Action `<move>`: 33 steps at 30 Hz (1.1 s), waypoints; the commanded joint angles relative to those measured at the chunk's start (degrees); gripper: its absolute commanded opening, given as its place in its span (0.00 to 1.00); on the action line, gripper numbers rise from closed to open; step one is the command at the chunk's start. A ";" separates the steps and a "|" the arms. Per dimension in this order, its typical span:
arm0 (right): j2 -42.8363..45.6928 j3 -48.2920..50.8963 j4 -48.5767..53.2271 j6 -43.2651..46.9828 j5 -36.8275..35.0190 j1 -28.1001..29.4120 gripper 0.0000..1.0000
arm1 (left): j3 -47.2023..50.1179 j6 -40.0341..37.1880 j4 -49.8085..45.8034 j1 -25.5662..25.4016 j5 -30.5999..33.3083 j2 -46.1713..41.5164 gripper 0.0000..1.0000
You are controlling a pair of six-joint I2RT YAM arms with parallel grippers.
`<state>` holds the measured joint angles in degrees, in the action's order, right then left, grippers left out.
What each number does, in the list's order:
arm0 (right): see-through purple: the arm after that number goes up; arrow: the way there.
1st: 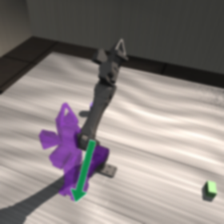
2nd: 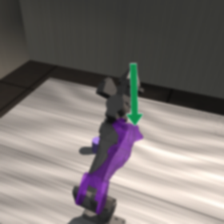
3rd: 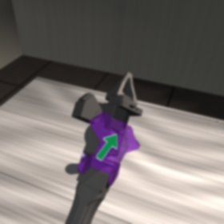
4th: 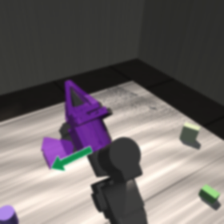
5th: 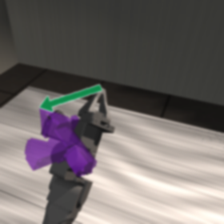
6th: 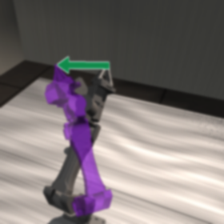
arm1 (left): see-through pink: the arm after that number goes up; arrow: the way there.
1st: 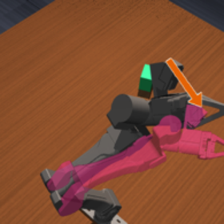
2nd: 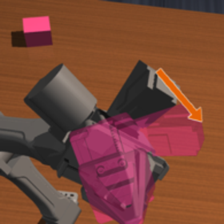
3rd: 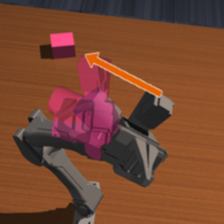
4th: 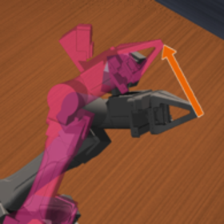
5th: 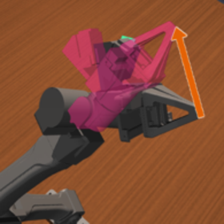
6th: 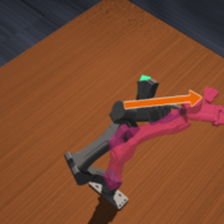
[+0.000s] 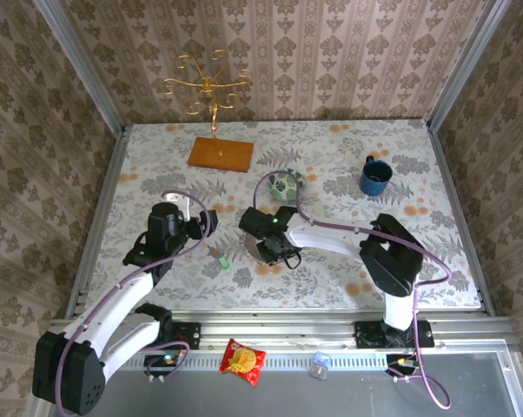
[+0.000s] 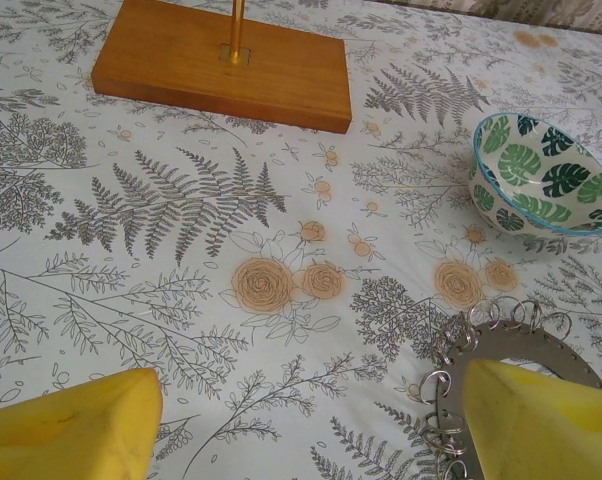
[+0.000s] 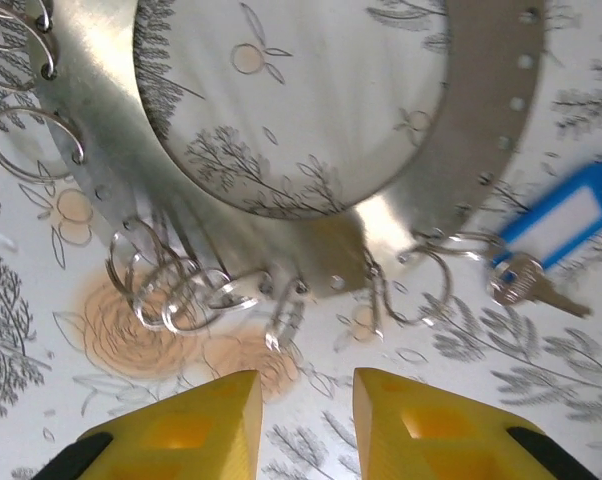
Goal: Put the keys on the keyring
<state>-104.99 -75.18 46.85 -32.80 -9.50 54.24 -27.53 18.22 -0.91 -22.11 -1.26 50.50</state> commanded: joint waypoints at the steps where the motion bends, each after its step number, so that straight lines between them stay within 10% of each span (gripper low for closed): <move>1: 2.73 3.31 -0.34 2.73 -2.41 -2.50 0.30 | -1.63 -0.90 0.45 -0.34 0.27 0.05 0.79; 33: -8.90 -6.10 4.02 8.89 0.53 -3.66 0.26 | -2.53 -1.52 0.55 -0.35 0.05 1.43 0.79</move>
<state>-112.62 -79.26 48.16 -24.86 -9.63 50.30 -28.27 18.20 -0.89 -22.09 -1.30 51.77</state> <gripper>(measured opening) 0.263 0.793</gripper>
